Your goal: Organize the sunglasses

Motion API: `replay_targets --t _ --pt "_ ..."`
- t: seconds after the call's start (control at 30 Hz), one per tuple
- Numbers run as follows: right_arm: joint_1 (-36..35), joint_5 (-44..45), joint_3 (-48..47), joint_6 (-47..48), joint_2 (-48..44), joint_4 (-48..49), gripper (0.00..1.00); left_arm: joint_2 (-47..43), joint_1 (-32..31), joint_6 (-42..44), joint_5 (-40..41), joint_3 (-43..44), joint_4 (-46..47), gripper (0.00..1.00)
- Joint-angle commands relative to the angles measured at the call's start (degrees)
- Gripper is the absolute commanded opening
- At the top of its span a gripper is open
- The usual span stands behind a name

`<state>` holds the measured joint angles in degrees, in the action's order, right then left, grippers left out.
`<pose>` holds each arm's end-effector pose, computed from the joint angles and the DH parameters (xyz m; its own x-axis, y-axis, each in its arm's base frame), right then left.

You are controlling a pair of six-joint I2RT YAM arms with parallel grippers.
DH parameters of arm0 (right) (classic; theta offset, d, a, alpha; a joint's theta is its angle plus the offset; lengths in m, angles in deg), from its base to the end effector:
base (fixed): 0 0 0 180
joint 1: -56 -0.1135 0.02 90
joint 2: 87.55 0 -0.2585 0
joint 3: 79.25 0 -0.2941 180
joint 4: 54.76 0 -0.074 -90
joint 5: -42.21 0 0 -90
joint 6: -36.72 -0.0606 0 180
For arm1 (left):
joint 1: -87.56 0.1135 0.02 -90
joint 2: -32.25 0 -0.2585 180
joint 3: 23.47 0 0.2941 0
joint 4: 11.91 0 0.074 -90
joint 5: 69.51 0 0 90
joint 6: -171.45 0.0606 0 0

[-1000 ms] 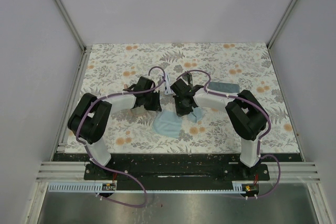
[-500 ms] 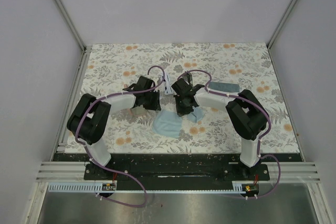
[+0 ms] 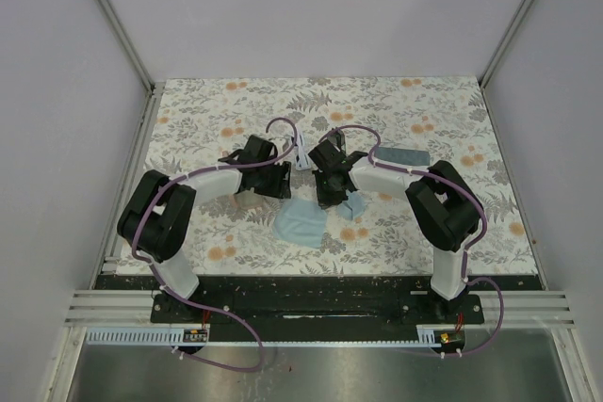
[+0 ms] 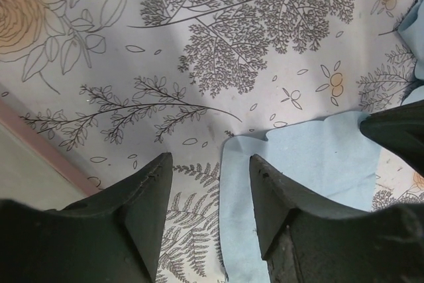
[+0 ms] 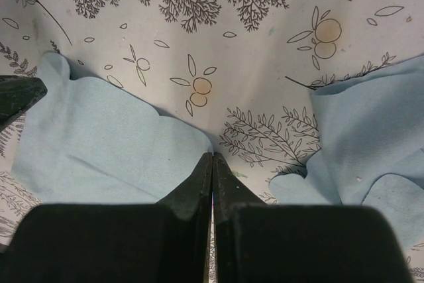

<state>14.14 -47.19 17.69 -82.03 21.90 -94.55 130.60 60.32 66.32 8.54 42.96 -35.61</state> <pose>0.3161 0.2824 0.1034 -0.9168 -0.1756 -0.3587 -0.2545 0.9490 0.1859 0.3343 -0.1862 0.1038 -0.8524 0.1516 -0.5005 0.3411 0.8866 -0.3124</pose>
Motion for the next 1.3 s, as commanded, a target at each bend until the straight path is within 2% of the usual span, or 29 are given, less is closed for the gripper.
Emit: replay_targets --t 0.0,0.23,0.5,0.87,0.93,1.07,1.27 --pt "0.56 -0.07 0.62 0.54 -1.87 -0.20 0.00 0.53 -1.32 3.27 -0.80 1.42 -0.91 0.54" --pt "0.56 -0.34 0.62 0.45 -2.13 -0.29 0.00 4.48 -3.34 4.68 2.80 4.32 -4.51 0.45" --pt "0.56 -0.43 0.62 0.37 -2.22 -0.20 0.00 5.28 -4.75 4.59 11.67 4.06 -7.15 0.40" --pt "0.56 -0.34 0.89 0.19 -2.66 -0.29 0.00 4.93 -4.83 3.53 9.58 1.95 -6.89 0.26" --pt "0.56 -0.43 0.97 0.10 -2.75 -0.29 0.00 4.93 -4.75 3.27 7.73 1.86 -6.71 0.27" --pt "0.65 -0.34 1.24 0.10 -3.10 -0.29 0.00 3.96 -4.75 2.74 5.62 1.16 -6.10 0.37" --pt "0.56 -1.82 1.59 0.01 -3.45 -0.20 0.00 2.64 -5.36 2.92 7.02 -0.07 -5.92 0.37"
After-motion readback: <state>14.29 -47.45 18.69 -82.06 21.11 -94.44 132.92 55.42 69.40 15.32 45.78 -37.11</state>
